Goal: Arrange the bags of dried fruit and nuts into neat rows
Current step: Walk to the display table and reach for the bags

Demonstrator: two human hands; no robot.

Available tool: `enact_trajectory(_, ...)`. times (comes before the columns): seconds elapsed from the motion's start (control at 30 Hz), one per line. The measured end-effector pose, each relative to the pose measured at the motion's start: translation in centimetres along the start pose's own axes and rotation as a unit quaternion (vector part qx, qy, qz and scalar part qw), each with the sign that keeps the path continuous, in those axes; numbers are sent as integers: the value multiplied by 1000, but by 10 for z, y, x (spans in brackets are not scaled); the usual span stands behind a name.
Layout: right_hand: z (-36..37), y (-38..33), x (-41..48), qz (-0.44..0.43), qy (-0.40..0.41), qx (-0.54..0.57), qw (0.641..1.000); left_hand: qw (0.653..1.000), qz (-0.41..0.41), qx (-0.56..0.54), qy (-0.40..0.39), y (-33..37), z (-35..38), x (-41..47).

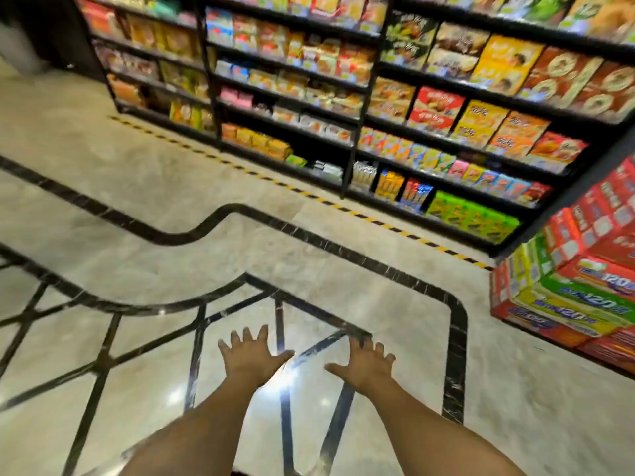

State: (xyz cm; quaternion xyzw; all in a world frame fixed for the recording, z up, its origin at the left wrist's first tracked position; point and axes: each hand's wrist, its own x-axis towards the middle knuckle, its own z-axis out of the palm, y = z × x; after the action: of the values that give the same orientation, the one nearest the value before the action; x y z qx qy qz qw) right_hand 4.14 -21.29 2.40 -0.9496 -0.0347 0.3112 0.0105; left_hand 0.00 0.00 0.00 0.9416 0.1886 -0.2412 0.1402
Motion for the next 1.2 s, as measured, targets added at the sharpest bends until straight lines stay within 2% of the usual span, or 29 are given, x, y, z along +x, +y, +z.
enact_trajectory(0.23,18,-96,23,-47,-49,-71,995,993,-115,-33,-20,-138,18,-1)
enact_trajectory(0.43,30,-222,42,-177,-46,-134,974,974,-212,-80,-6,-232,9,-4)
enact_trajectory(0.57,41,-302,42,-266,-59,-189,943,947,-289,-140,-11,-280,12,-17)
enact_trajectory(0.7,50,-370,50,-320,-83,-243,912,906,-375,-197,-23,-318,24,-33)
enact_trajectory(0.87,53,-462,70,-384,-107,-348,849,830,-493,-261,-27,-369,30,-52)
enact_trajectory(1.0,41,-557,78,-464,-114,-374,795,762,-578,-292,17,-412,7,-50)
enact_trajectory(1.1,25,-625,83,-494,-96,-360,786,728,-616,-296,58,-438,-20,-39)
enact_trajectory(1.2,21,-682,76,-510,-80,-363,776,696,-632,-313,131,-459,-43,-39)
